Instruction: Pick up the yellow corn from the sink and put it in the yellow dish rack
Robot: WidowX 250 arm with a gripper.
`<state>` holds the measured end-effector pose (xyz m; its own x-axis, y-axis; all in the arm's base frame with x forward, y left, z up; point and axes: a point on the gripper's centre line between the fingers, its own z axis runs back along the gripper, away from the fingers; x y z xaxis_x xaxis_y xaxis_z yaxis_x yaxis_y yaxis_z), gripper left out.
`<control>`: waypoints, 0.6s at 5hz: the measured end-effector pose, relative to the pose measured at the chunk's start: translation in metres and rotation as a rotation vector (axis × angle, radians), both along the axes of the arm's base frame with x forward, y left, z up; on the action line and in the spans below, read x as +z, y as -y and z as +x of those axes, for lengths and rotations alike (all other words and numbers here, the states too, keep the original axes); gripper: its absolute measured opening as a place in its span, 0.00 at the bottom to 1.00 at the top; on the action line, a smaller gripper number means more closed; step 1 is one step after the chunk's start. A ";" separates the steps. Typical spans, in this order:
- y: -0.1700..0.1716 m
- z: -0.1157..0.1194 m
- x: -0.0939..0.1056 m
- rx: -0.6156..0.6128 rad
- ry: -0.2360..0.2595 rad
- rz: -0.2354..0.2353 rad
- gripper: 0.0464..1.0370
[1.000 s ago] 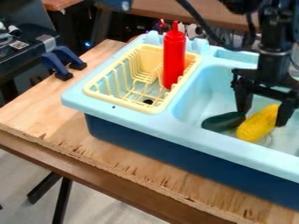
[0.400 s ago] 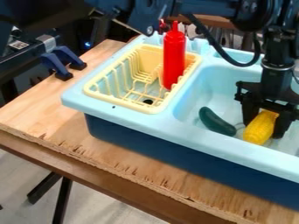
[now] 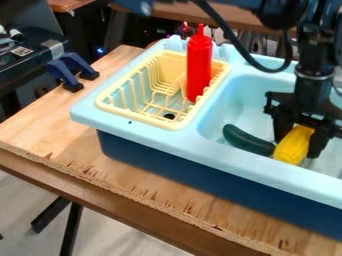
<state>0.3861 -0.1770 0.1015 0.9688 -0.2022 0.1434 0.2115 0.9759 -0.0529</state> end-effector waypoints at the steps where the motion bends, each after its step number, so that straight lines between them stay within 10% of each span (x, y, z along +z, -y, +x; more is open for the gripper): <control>1: -0.006 -0.015 0.038 0.017 0.058 -0.031 0.64; 3: -0.050 -0.032 0.077 0.079 0.092 -0.053 0.64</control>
